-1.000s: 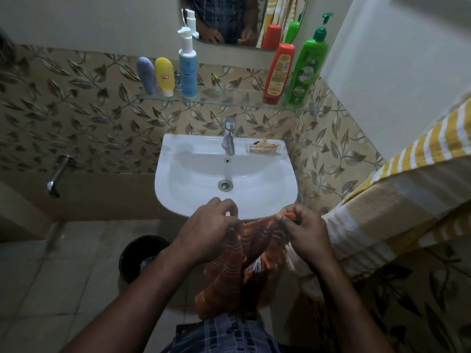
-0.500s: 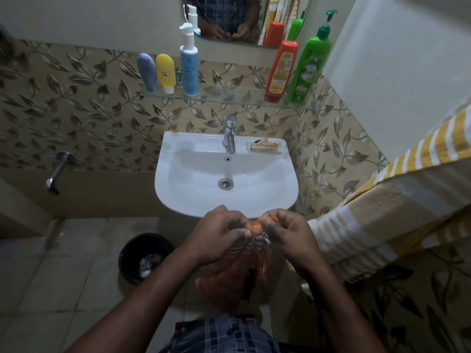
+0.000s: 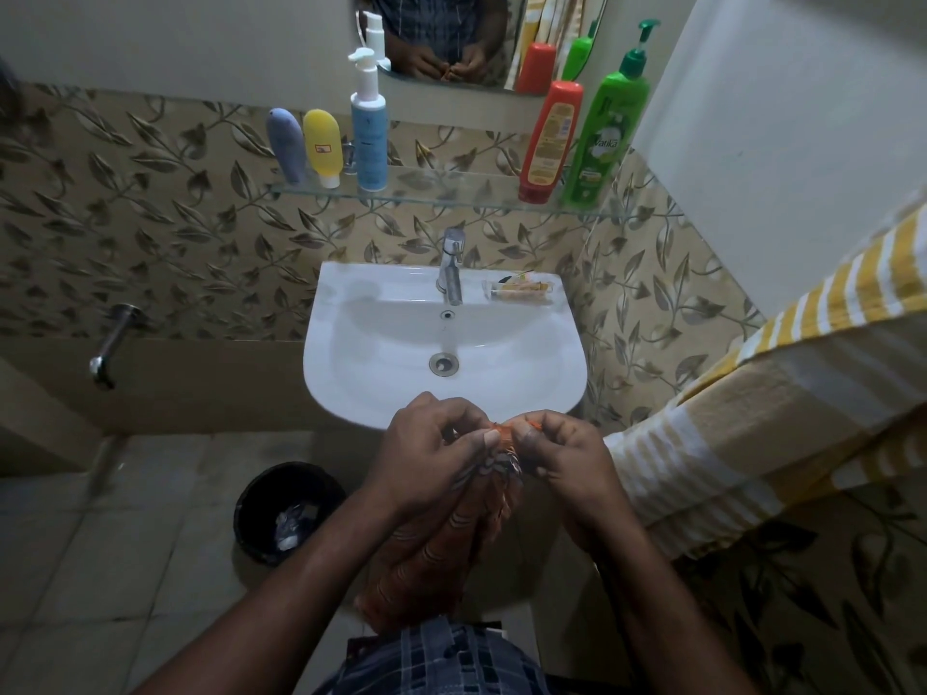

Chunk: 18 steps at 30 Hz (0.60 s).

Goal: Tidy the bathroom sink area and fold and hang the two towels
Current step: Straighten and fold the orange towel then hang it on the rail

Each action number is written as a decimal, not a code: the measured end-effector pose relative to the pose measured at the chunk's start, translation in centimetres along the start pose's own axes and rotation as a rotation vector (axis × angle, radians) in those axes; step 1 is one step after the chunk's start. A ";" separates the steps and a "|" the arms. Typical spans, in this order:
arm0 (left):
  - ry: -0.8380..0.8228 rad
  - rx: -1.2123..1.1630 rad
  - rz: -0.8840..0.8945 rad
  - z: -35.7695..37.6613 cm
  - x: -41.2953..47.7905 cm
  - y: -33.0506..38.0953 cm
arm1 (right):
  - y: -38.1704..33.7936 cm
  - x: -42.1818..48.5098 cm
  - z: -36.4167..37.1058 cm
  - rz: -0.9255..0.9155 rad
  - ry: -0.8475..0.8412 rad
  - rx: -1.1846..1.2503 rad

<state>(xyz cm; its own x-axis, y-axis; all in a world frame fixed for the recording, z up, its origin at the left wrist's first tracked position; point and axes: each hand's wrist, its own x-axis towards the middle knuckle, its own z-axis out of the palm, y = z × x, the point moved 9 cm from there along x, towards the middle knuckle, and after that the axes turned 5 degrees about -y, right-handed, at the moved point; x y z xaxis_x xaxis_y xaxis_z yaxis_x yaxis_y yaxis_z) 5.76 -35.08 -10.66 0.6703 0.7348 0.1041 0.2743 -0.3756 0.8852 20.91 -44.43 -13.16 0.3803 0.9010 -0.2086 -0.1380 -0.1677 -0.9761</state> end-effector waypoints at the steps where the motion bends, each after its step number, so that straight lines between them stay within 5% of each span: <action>1: 0.000 0.000 0.004 0.0 0.0 0.2 | -0.1 0.0 0.0 0.002 0.006 -0.007; 18: 0.048 0.023 0.039 -0.8 0.5 1.3 | -0.3 0.5 0.1 -0.019 -0.013 -0.020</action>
<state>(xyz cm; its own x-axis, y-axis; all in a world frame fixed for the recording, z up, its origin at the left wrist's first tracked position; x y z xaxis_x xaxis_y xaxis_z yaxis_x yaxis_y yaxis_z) 5.92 -34.79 -9.08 0.6468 0.7456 0.1604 0.2646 -0.4166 0.8697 21.06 -43.89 -12.96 0.3710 0.9091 -0.1897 -0.1130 -0.1586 -0.9809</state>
